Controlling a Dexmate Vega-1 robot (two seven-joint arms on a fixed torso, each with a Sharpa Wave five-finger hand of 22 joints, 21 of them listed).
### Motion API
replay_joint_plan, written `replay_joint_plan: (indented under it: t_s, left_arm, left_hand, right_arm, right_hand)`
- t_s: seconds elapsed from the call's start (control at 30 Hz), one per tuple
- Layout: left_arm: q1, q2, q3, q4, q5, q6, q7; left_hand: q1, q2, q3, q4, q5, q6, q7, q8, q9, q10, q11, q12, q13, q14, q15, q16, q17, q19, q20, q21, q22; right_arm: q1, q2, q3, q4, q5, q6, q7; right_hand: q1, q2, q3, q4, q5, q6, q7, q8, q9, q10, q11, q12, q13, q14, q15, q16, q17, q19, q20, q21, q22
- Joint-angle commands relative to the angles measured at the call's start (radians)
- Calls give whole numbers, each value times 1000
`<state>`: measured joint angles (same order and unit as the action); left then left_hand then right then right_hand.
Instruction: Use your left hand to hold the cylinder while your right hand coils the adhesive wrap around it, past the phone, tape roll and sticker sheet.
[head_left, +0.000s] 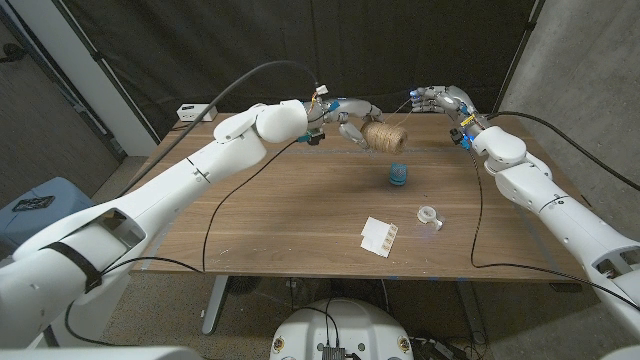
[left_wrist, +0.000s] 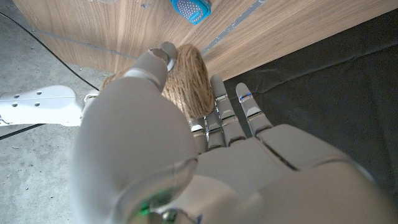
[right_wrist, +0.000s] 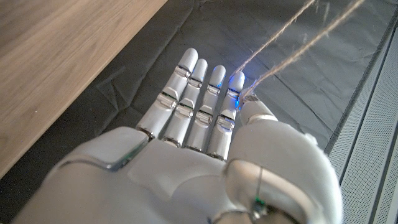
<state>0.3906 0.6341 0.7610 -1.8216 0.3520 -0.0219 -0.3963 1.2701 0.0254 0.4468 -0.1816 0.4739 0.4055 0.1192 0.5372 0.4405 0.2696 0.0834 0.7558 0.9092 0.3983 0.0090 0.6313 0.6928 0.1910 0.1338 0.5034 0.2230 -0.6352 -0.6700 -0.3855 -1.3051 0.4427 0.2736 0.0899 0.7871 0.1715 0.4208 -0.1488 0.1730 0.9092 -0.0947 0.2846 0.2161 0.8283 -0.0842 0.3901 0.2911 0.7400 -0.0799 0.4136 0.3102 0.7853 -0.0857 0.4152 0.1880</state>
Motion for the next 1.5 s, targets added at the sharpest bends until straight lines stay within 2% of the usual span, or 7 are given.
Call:
replay_joint_plan:
  t_s: [0.03, 0.33, 0.93, 1.5]
  left_arm:
    - [3, 15, -20, -19, -16, 2, 4]
    - [4, 25, -24, -34, -9, 17, 0]
    - [5, 28, -34, -50, 14, 35, 25]
    - [10, 35, -49, -74, 50, 64, 65]
  left_hand:
    - [34, 59, 20, 20, 5, 117, -62, 272, 21, 101, -90, 6, 19, 8, -2, -2, 3, -3, -1, 9, 0]
    - [34, 60, 19, 20, 5, 117, -63, 273, 20, 101, -88, 6, 20, 7, 0, -1, 5, -3, -1, 11, 0]
    - [36, 61, 20, 19, 6, 120, -65, 277, 18, 101, -91, 4, 20, 8, -3, -4, 4, -5, -1, 14, 0]
    - [38, 60, 22, 18, 5, 124, -66, 280, 14, 103, -89, 3, 20, 9, -3, -7, 3, -6, -1, 17, 0]
  right_arm:
    - [8, 22, -17, 46, 11, -8, 14]
    - [3, 28, -22, 65, 16, -10, 14]
    - [-51, 19, -19, 42, 34, -36, -6]
    - [-103, 9, -15, -16, 56, -59, -16]
  right_hand:
    - [14, 3, 2, 2, 1, 4, -1, -3, 5, 9, -3, -3, 2, 11, -140, -2, 5, -7, -83, 5, 5]
    - [15, 2, 2, 3, 1, 4, -2, -5, 5, 8, -3, -5, 1, 11, -138, -3, 6, -8, -83, 7, 5]
    - [16, 1, 1, 4, 1, 3, -3, -8, 6, 6, -2, -8, 4, 9, -137, -8, 6, -11, -83, 9, 4]
    - [17, 3, 1, 6, 1, 3, -4, -11, 7, 7, -1, -10, 6, 9, -137, -10, 8, -15, -84, 11, 4]
